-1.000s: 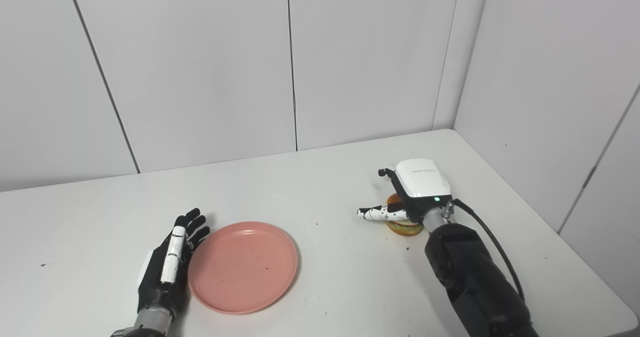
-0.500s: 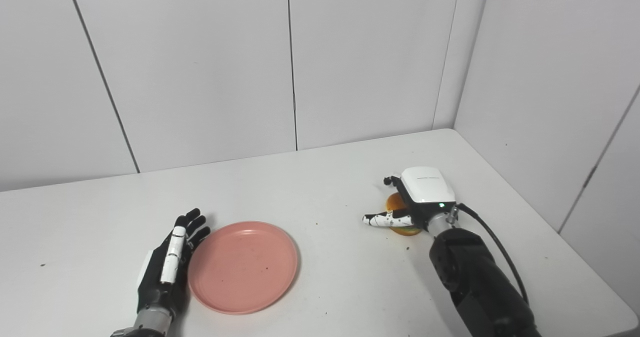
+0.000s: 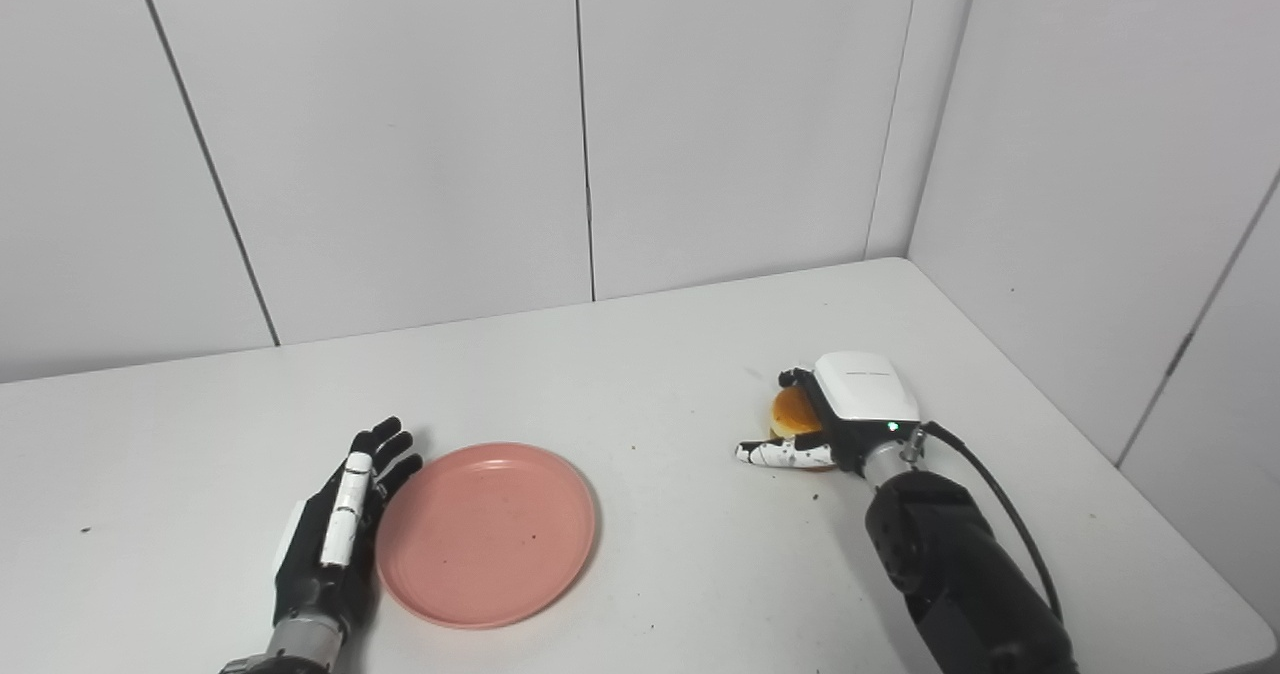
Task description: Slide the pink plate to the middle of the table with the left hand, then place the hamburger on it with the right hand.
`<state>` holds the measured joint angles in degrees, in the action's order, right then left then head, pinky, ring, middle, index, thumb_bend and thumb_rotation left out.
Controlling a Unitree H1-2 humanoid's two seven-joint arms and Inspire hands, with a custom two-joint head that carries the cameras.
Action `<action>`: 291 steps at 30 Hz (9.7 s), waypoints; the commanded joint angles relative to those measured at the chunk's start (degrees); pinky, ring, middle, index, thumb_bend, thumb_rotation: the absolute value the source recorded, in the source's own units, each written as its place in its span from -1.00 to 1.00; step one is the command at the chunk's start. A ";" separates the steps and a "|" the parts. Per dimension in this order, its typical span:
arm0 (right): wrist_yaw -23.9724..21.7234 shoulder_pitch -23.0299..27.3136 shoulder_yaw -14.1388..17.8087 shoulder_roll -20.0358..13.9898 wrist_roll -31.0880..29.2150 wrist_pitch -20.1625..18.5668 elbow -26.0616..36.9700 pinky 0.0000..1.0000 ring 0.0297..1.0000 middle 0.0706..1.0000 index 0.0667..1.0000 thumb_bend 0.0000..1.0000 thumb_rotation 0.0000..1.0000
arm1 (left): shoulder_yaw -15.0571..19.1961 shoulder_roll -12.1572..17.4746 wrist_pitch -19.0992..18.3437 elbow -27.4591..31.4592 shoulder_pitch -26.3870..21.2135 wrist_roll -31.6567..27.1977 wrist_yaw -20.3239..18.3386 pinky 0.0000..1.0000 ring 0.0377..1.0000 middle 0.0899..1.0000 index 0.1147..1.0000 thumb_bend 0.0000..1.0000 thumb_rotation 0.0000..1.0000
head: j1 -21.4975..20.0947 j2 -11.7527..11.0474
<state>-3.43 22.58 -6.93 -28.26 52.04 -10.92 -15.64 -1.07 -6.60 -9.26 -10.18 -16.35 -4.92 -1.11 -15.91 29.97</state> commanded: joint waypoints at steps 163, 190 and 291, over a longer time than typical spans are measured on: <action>13.03 3.42 -15.22 22.71 -7.40 10.21 3.80 -0.49 -0.39 -0.28 -0.12 0.03 -0.68 | -4.42 -3.75 5.92 -5.58 -1.04 5.97 4.15 0.47 0.54 0.60 0.57 0.20 0.91 | 14.18 3.31; 6.46 2.28 -17.20 19.00 -7.63 9.17 5.48 0.22 0.31 0.33 0.26 0.62 0.23 | -3.56 -4.22 3.96 -4.77 -1.44 4.34 3.90 0.52 0.64 0.62 0.57 0.21 0.85 | 14.38 3.69; 3.98 -8.69 9.23 29.51 -59.36 11.92 4.06 0.95 0.88 0.87 0.79 0.71 1.00 | -1.02 -3.67 6.65 -3.74 1.38 10.49 12.72 1.00 1.00 1.00 0.93 0.48 0.98 | 14.79 5.01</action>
<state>0.89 15.22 2.72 0.62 -7.70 2.07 -11.24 -2.36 -10.84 -1.40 -14.43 -15.60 5.29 11.80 -1.50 34.98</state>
